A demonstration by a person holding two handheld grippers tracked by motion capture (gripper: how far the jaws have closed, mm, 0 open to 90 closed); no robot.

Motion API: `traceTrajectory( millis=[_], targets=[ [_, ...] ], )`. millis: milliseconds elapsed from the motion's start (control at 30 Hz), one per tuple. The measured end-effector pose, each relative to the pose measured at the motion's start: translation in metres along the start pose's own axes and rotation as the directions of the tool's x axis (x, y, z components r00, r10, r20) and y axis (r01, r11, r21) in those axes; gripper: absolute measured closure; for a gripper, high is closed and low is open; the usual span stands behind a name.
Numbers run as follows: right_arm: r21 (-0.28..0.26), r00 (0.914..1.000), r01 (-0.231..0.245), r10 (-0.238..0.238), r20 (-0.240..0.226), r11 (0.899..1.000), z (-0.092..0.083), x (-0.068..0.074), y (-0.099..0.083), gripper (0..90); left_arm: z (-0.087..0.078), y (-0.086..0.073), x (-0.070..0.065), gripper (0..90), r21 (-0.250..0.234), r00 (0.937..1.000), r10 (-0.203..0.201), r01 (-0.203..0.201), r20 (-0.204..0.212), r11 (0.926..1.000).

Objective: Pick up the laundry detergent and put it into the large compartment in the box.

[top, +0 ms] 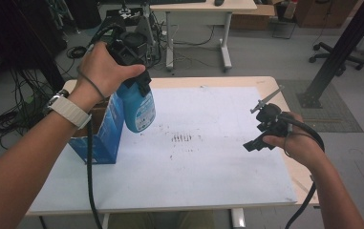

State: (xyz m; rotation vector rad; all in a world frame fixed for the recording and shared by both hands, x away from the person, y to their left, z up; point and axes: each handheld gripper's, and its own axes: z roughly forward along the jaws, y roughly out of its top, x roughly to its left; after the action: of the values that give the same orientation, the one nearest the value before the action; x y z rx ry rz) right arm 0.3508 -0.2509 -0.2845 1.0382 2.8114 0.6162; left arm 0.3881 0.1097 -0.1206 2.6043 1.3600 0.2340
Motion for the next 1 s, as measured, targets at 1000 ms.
traceTrajectory(
  millis=[1000],
  targets=[
    [0.003,1.0,0.001,-0.001,0.004,1.0,0.0,0.001,0.007,8.8,-0.035,-0.008,0.033,37.4,-0.028,0.9917,-0.124,0.123,-0.033,0.992]
  ],
)
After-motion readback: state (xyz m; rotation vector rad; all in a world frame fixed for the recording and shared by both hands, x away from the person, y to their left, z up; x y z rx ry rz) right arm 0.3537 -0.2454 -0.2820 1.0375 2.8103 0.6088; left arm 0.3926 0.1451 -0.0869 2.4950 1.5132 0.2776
